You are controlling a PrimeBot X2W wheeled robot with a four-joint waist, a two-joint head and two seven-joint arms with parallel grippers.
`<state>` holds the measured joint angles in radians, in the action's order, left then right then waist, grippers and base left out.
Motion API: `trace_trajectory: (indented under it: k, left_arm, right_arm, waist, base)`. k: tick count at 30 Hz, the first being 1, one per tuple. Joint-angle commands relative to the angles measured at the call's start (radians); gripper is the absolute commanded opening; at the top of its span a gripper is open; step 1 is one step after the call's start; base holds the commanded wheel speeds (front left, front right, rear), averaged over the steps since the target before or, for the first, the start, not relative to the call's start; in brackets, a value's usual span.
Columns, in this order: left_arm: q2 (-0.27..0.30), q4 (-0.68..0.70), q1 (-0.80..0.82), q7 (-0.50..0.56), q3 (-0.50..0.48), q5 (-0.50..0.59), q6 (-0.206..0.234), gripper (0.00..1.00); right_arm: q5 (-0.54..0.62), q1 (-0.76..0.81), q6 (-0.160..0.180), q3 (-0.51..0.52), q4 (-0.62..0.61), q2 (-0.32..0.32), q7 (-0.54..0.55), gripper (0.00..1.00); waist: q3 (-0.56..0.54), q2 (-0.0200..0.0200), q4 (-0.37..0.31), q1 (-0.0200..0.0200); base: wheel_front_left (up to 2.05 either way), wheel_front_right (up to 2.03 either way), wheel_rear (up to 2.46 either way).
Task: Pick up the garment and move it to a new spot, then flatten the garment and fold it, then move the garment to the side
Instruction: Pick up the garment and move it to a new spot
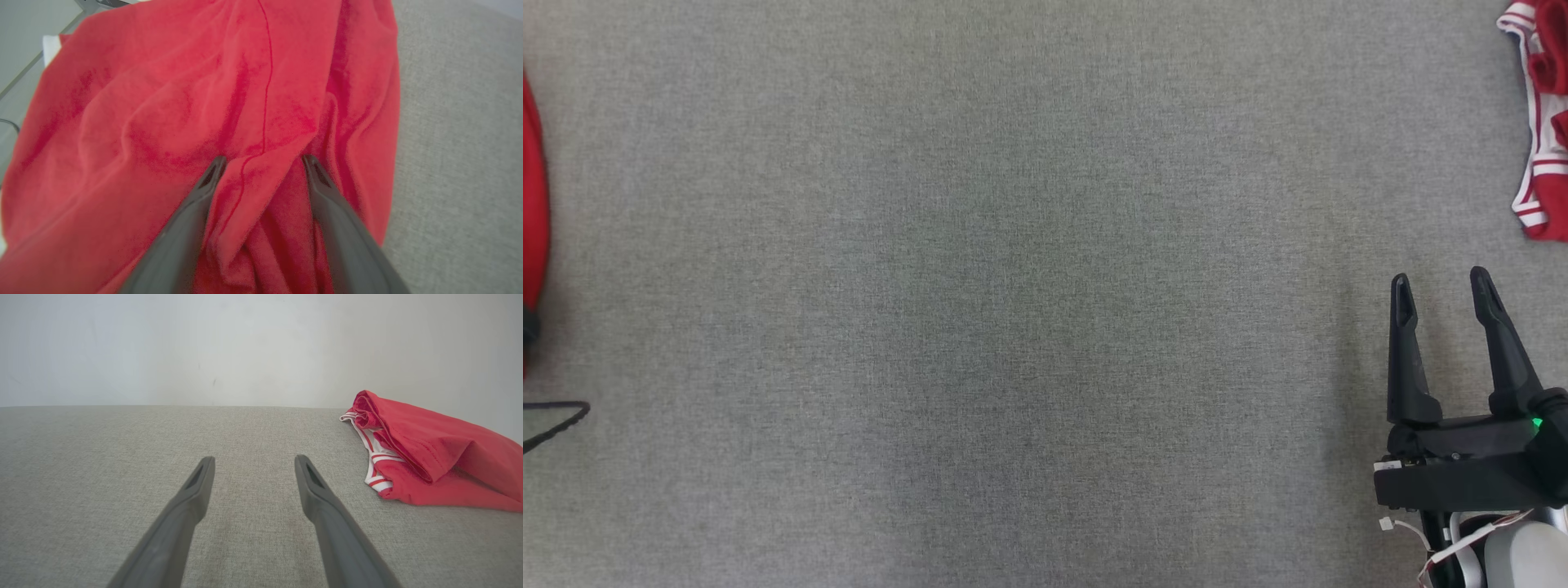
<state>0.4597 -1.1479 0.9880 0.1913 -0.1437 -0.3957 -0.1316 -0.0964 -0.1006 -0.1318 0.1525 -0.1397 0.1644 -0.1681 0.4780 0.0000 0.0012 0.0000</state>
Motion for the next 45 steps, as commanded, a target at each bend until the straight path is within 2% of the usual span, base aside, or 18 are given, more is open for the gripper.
trace_trajectory:
  k: [1, 3, 13, 18, 22, 28, 36, 45]
  left_arm:
    - [0.005, -0.019, -0.015, -0.009, 0.012, 0.009, 0.003, 0.0]
    - [0.012, -0.019, -0.017, -0.038, 0.023, 0.018, 0.003, 0.0]
    - [0.023, 0.047, 0.031, -0.32, 0.048, 0.042, 0.009, 0.0]
    - [-0.007, 0.113, 0.077, -0.385, 0.092, 0.049, 0.001, 0.0]
    - [-0.037, 0.167, 0.095, -0.391, 0.131, 0.047, 0.002, 0.0]
    - [-0.096, 0.348, 0.082, -0.37, 0.242, 0.022, 0.002, 0.0]
    - [-0.216, 0.618, 0.018, -0.316, 0.35, -0.033, 0.002, 0.0]
    - [-0.356, 0.76, -0.161, -0.279, 0.444, -0.066, 0.043, 0.0]
  right_arm:
    - [0.008, 0.001, 0.003, -0.005, 0.005, -0.003, -0.002, 1.0]
    - [0.008, 0.0, 0.003, -0.009, 0.01, -0.003, -0.001, 1.0]
    - [-0.019, 0.021, 0.003, -0.011, 0.072, -0.023, -0.023, 1.0]
    - [-0.028, 0.04, 0.003, -0.024, 0.125, -0.043, -0.042, 1.0]
    - [-0.036, 0.054, 0.003, -0.025, 0.159, -0.056, -0.055, 1.0]
    - [-0.055, 0.068, 0.003, -0.04, 0.228, -0.082, -0.079, 1.0]
    - [-0.07, 0.079, 0.003, -0.041, 0.29, -0.101, -0.095, 1.0]
    - [-0.088, 0.066, 0.003, -0.045, 0.302, -0.112, -0.097, 1.0]
  waist:
    - [-0.015, 0.0, 0.0, 0.0]
    - [-0.03, 0.0, 0.0, 0.0]
    - [-0.158, 0.0, 0.004, 0.0]
    - [-0.23, 0.0, 0.003, 0.0]
    - [-0.271, 0.0, -0.003, 0.0]
    - [-0.333, 0.0, -0.049, 0.0]
    - [-0.369, 0.0, -0.137, 0.0]
    - [-0.359, 0.0, -0.216, 0.0]
  base:
    - [0.0, 0.0, 0.0]
    - [0.0, 0.0, 0.0]
    - [0.0, 0.0, 0.0]
    - [0.0, 0.0, 0.0]
    - [0.0, 0.0, 0.0]
    - [0.0, 0.0, 0.0]
    - [0.0, 0.0, 0.0]
    - [0.0, 0.0, 0.0]
